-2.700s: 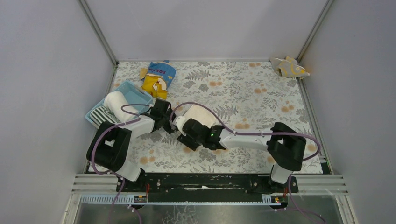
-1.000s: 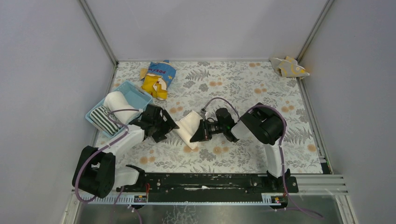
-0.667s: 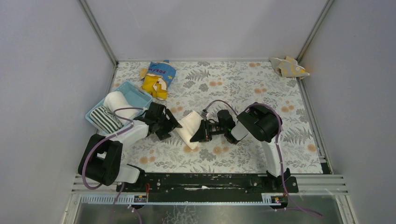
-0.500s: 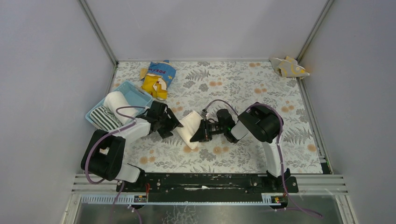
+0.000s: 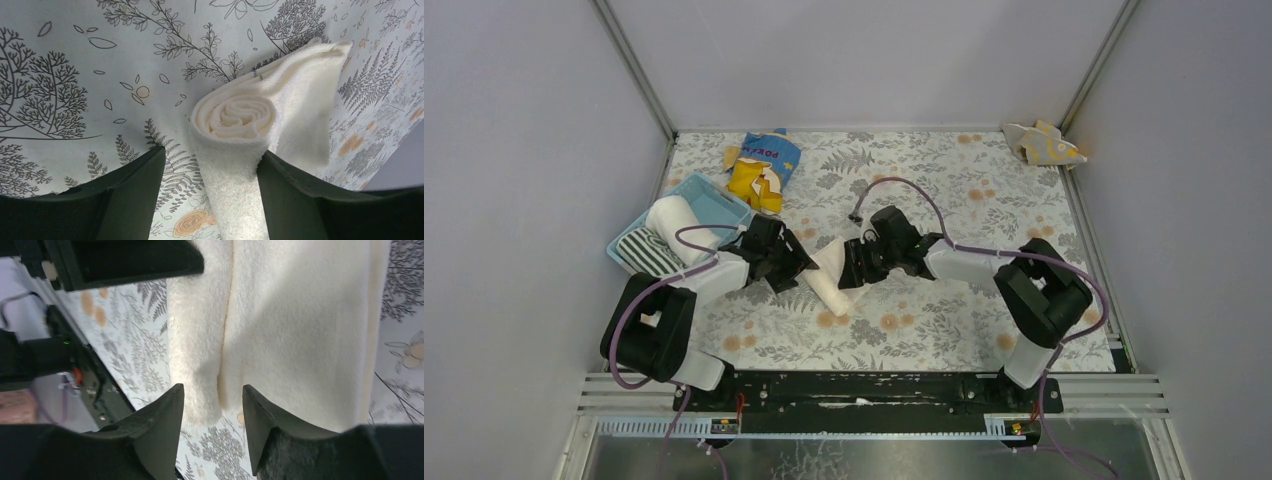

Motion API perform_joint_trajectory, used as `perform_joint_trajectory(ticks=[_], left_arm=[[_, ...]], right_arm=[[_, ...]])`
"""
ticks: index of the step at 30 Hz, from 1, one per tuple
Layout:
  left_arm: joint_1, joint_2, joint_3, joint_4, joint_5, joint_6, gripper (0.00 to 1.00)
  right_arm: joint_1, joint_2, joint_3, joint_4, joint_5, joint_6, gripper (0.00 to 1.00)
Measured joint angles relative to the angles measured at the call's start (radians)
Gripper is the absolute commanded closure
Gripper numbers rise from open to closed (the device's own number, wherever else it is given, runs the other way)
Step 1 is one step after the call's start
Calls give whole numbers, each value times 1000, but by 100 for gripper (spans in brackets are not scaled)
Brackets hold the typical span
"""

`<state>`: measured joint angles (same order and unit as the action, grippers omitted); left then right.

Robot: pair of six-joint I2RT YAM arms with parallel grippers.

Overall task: Roll the towels
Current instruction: Roll the towel at the center of the board.

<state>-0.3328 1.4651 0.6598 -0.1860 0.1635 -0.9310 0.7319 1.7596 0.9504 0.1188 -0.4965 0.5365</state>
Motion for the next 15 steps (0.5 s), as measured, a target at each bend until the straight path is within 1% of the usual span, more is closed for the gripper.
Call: perform_joint_trajectory(ticks=[3,7,12,15], left_arm=[[-1,0,0,0,-3,0,34],[-1,2,0,0,-3,-1,34],[-1,2,0,2,-3,-2,34],[-1,2,0,2,-3,-3,34]], right_arm=[[60,-53,44,-129,150,-93,42],[198,-96,117,-246,353,-203,39],[365,-90,195,-309,575,-317,37],[428,-52,232,-322,690,-364,36]])
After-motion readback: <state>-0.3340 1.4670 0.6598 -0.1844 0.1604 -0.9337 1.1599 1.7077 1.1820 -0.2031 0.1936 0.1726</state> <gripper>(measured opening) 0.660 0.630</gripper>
